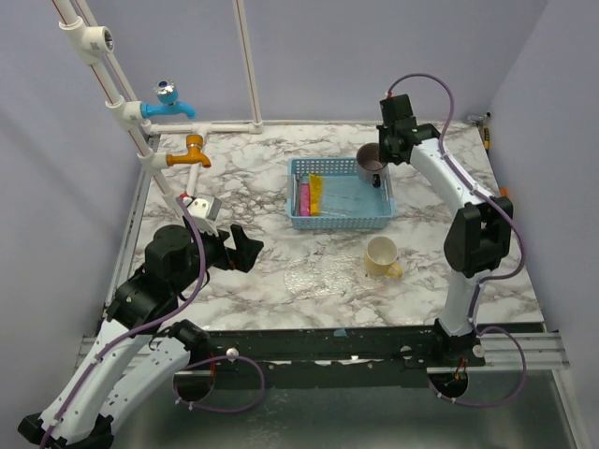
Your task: Prepare toiletry sets of a toothbrush and toothpaste on the tray
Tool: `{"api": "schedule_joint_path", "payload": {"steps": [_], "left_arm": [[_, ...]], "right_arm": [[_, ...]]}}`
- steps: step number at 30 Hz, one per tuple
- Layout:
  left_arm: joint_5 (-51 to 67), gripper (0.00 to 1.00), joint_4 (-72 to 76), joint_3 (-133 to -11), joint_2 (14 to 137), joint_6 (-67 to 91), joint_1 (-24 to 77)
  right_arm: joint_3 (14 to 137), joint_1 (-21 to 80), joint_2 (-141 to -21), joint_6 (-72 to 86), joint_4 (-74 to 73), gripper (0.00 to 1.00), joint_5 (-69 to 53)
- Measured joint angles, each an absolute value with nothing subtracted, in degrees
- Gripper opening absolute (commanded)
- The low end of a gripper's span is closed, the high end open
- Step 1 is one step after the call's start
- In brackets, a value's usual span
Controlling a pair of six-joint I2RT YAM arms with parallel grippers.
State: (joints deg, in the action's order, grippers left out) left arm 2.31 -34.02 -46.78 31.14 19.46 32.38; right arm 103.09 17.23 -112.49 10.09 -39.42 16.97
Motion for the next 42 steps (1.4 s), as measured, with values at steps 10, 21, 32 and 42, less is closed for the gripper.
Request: {"api": "schedule_joint_path", "payload": {"steps": [10, 21, 32, 42], "left_arm": [[2.3, 0.99, -34.1, -46.8, 31.0, 19.5, 32.4], [1.9, 0.99, -35.3, -46.8, 30.9, 20.0, 32.4], [-1.8, 0.99, -36.3, -46.8, 29.8, 21.6, 32.4], [-4.4, 0.99, -36.6, -47.0, 29.8, 22.2, 32.4]], "right_arm": [[96.2, 17.5, -100.2, 16.2, -40.0, 0.01, 17.0], [86.8, 24.1, -90.1, 24.5, -40.8, 0.01, 16.8], [83.4, 39.0, -83.8, 35.8, -43.6, 0.01, 22.6], [81.3, 51.8, -86.7, 47.7, -47.1, 0.01, 28.6]]}}
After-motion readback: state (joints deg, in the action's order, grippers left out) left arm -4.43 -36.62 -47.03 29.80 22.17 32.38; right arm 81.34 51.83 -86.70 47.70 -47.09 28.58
